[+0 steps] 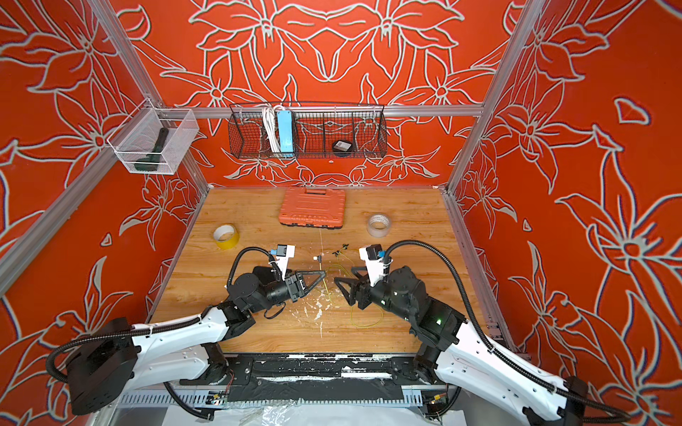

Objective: Plug wired earphones into phones
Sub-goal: Pick up the wired earphone from the center of the board.

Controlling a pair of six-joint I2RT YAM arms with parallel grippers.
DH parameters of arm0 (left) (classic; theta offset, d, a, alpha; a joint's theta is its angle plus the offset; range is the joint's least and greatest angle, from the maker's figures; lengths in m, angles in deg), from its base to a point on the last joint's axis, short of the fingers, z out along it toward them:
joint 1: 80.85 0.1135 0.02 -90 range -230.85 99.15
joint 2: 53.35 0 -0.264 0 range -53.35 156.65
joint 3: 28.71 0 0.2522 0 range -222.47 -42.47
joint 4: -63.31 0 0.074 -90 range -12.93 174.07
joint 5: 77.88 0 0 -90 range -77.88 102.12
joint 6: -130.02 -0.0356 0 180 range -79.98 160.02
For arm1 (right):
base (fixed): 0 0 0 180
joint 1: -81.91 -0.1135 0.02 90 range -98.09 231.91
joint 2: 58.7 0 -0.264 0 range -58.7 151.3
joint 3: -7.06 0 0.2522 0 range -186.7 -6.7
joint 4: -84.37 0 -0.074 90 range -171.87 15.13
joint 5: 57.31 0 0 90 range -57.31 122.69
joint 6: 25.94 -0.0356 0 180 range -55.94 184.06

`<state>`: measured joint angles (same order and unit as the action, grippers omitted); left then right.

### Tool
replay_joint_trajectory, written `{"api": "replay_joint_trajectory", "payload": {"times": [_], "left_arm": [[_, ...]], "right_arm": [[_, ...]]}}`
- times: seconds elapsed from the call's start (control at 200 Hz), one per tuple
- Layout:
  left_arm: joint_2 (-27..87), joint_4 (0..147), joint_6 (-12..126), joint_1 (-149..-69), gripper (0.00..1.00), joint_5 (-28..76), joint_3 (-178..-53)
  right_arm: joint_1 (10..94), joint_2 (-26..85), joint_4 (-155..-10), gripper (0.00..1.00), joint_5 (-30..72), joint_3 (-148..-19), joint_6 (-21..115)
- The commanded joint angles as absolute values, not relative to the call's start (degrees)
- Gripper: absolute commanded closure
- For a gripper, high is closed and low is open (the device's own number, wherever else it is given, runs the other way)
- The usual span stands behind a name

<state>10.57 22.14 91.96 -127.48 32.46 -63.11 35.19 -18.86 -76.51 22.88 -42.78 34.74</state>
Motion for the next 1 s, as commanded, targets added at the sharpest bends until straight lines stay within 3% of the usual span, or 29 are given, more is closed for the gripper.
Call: {"api": "replay_joint_trajectory", "payload": {"times": [0.0, 0.39, 0.731, 0.851, 0.996], "left_arm": [[9.56, 21.29, 89.08, -128.6, 1.0, 37.55, -64.9], [7.72, 22.63, 87.57, -130.42, 1.0, 37.48, -65.58], [7.13, 23.36, 87.08, -131.38, 1.0, 36.88, -65.58], [6.34, 24.57, 86.6, -131.36, 1.0, 35.35, -65.39], [6.24, 24.57, 86.6, -131.54, 1.0, 35.66, -65.42]], "right_arm": [[38.78, -15.86, -86.39, 0.33, 3.88, -45.4, 29.64], [39.04, -12.29, -93.63, 0.67, -0.23, -45.55, 24.24], [39.07, -11.68, -92.3, 0.69, 1.42, -45.89, 23.32], [39.1, -12.69, -90.1, 0.63, 4.16, -45.65, 23.68], [39.1, -12.41, -88.23, 0.64, 4.38, -46.3, 24.34]]}}
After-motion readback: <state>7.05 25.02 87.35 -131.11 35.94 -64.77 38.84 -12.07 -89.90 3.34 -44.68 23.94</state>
